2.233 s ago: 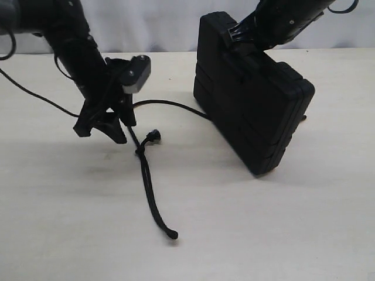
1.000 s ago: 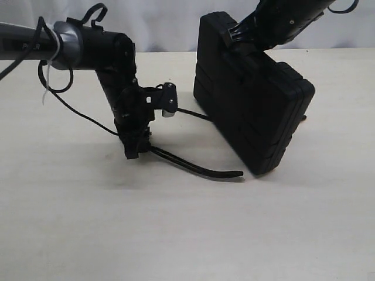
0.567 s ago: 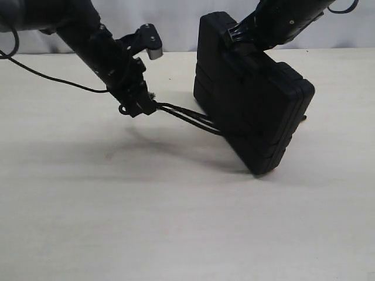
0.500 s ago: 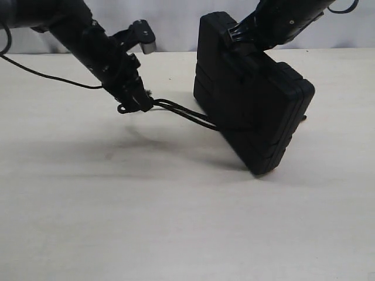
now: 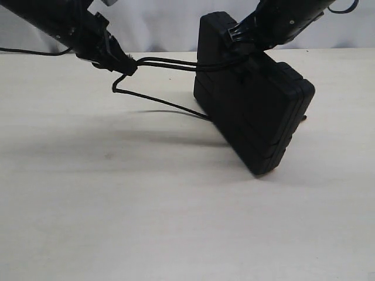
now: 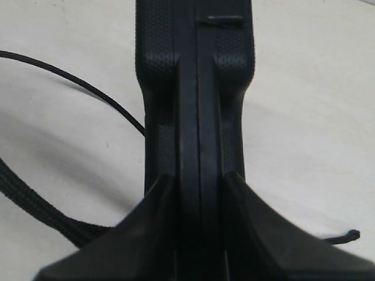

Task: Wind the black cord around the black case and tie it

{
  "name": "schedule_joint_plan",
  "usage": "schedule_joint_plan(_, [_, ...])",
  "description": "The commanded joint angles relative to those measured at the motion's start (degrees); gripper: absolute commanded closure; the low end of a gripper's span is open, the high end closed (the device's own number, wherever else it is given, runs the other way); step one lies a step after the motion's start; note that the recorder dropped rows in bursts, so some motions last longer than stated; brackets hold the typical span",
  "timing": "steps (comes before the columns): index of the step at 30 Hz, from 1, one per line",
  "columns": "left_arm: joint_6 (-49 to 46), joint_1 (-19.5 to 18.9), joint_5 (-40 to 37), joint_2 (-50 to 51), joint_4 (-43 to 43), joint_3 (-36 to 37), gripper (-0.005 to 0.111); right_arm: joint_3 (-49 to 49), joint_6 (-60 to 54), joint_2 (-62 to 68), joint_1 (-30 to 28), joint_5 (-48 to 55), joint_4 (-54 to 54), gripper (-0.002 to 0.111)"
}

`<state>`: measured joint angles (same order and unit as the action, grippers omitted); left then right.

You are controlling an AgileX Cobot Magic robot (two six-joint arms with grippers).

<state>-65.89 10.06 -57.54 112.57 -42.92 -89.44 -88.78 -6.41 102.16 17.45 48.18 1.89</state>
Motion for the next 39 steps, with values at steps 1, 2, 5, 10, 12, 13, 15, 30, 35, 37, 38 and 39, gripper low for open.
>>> schedule_joint_plan(1, [0.6, 0.0, -0.3, -0.5, -1.6, 0.2, 0.107, 0.5, 0.0, 0.3, 0.1, 4.3, -0.7, 0.104])
schedule_joint_plan(2, [1.0, 0.0, -0.1, -0.5, -1.6, 0.2, 0.107, 0.5, 0.0, 0.3, 0.1, 4.3, 0.0, 0.104])
schedule_joint_plan(5, [1.5, 1.0, 1.2, -0.5, 0.2, 0.2, 0.107, 0.5, -0.2, 0.3, 0.1, 4.3, 0.6, 0.104])
schedule_joint_plan(10, [3.5, 5.6, 9.5, -0.5, 6.0, 0.2, 0.107, 0.5, -0.2, 0.3, 0.1, 4.3, 0.6, 0.104])
schedule_joint_plan(12, [6.9, 7.9, 14.0, -0.5, 10.5, 0.2, 0.107, 0.5, -0.2, 0.3, 0.1, 4.3, 0.6, 0.104])
schedule_joint_plan(13, [9.5, 9.5, 16.9, -0.5, 14.1, 0.2, 0.107, 0.5, -0.2, 0.3, 0.1, 4.3, 0.6, 0.104])
schedule_joint_plan(15, [13.4, 11.3, 20.0, -0.5, 19.2, 0.2, 0.107, 0.5, -0.2, 0.3, 0.1, 4.3, 0.6, 0.104])
schedule_joint_plan(30, [15.0, 20.6, 26.0, -1.0, 15.9, 0.2, 0.107, 0.5, -0.2, 0.3, 0.1, 4.2, 1.9, 0.104])
schedule_joint_plan(35, [12.7, 23.5, 28.4, -1.0, 12.6, 0.2, 0.107, 0.5, -0.2, 0.3, 0.1, 4.3, 2.9, 0.104])
schedule_joint_plan(37, [10.5, 24.5, 28.7, -1.0, 10.6, 0.2, 0.107, 0.5, -0.4, 0.3, 0.1, 4.2, 3.4, 0.104])
schedule_joint_plan(38, [9.1, 25.3, 28.8, -1.0, 9.7, 0.2, 0.107, 0.5, -0.4, 0.3, 0.1, 4.2, 3.4, 0.104])
schedule_joint_plan(39, [8.2, 25.7, 29.1, -1.0, 9.0, 0.2, 0.107, 0.5, -0.4, 0.3, 0.1, 4.2, 3.4, 0.104])
